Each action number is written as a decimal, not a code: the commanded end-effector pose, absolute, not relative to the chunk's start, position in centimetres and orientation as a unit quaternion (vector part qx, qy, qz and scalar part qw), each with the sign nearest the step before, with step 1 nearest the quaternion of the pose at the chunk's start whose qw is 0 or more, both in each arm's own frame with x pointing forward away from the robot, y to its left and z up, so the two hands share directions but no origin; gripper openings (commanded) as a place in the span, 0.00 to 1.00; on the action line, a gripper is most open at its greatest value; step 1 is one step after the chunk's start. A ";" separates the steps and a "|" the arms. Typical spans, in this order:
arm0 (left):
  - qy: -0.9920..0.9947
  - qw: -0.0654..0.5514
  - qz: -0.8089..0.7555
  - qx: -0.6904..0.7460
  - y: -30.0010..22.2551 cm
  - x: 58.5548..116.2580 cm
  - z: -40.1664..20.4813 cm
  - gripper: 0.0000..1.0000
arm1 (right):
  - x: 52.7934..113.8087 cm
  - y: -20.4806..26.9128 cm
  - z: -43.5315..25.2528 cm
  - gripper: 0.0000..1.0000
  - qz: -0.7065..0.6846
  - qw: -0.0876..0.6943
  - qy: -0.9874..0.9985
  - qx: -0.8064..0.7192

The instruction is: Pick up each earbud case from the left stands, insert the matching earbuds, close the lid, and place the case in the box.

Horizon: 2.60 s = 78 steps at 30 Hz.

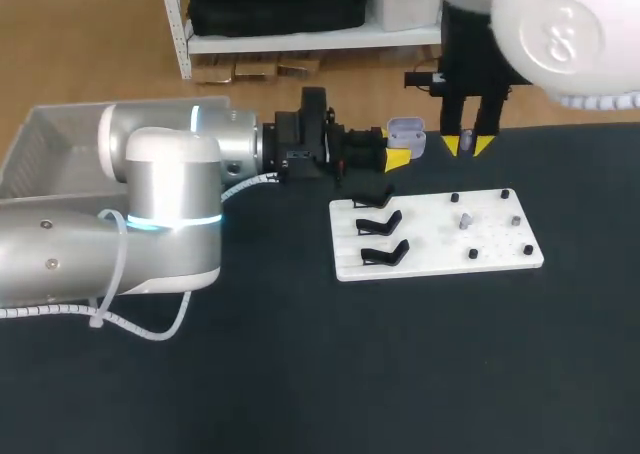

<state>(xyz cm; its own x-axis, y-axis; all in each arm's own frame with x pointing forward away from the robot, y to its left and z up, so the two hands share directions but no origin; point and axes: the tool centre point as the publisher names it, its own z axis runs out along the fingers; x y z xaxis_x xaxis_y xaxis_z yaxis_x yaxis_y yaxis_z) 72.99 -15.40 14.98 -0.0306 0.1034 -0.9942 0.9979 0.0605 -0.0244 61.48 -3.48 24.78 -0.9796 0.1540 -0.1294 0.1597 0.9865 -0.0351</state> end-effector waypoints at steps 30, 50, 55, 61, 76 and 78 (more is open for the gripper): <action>0.546 0.482 -0.466 0.503 -15.4 73.0 14.9 0.00 | 68.7 1.9 24.5 0.00 0.034 0.041 0.943 0.330; 0.546 0.482 -0.466 0.503 -15.4 73.0 14.9 0.00 | 70.7 1.6 22.2 0.00 0.036 -0.013 0.947 0.318; 0.546 0.482 -0.466 0.503 -15.4 73.0 14.9 0.00 | 71.0 1.1 21.8 0.00 0.041 -0.012 0.946 0.321; 0.546 0.482 -0.466 0.503 -15.4 73.0 14.9 0.00 | 71.1 1.1 21.3 0.00 0.043 -0.014 0.946 0.320; 0.546 0.482 -0.466 0.503 -15.4 73.0 14.9 0.00 | 71.4 0.7 20.7 0.00 0.043 -0.016 0.944 0.327; 0.546 0.482 -0.466 0.503 -15.4 73.0 14.9 0.00 | 71.5 0.7 20.6 0.00 0.044 -0.017 0.944 0.327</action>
<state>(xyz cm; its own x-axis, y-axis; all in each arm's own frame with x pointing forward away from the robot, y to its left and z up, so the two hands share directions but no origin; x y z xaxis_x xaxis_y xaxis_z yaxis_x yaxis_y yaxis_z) 72.99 -15.40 14.98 -0.0306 0.1035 -0.9942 0.9979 0.0604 -0.0245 71.50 0.79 20.69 -0.7852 0.6162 0.0610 0.6192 0.7821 0.0702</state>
